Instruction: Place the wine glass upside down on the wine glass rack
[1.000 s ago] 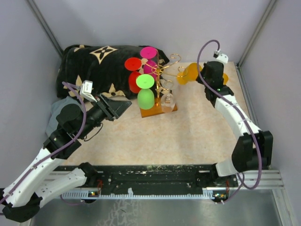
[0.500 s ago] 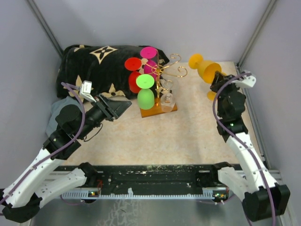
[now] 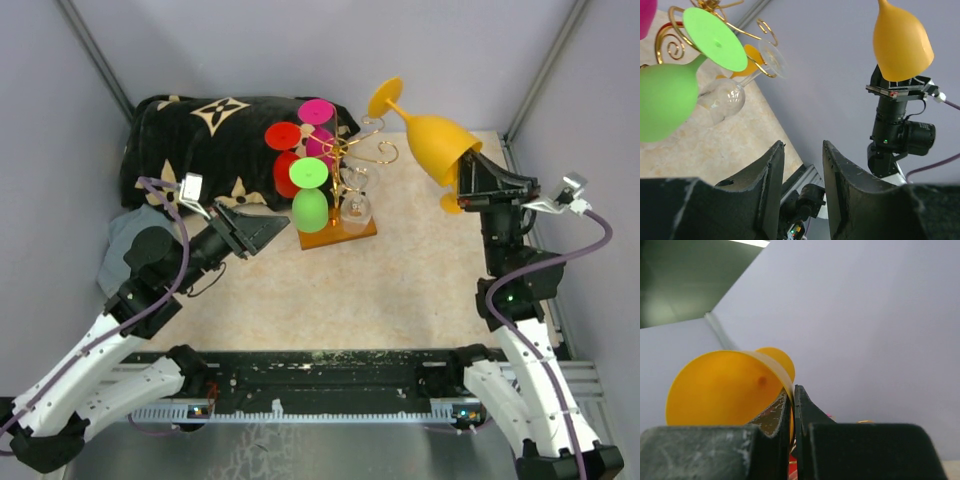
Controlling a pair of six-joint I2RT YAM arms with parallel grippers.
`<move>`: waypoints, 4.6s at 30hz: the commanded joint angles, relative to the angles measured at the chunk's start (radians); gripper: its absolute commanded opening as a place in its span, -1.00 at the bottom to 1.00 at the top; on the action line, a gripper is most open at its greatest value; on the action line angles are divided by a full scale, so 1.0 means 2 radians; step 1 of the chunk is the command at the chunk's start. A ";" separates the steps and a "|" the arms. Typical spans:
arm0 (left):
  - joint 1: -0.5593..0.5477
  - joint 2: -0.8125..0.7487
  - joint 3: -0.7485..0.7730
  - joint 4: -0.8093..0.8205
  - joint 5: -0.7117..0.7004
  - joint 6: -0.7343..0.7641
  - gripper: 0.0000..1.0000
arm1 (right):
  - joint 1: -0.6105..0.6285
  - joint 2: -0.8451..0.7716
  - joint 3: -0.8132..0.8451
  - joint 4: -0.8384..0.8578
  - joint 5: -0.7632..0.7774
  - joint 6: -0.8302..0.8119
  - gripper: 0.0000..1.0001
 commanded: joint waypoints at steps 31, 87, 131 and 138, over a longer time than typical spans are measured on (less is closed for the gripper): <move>0.150 0.128 -0.132 0.718 0.271 -0.365 -0.11 | -0.009 0.253 0.085 0.558 -0.369 0.490 -1.00; 0.052 0.242 -0.026 0.873 0.263 -0.421 -0.86 | 0.051 0.282 0.047 0.559 -0.385 0.458 -1.00; 0.054 0.110 0.117 0.227 0.268 0.004 -1.00 | -0.004 0.114 0.153 -0.025 -0.398 0.138 -0.26; 0.054 0.118 0.113 0.192 0.250 0.036 -1.00 | 0.051 0.135 0.197 -0.093 -0.390 0.108 -0.26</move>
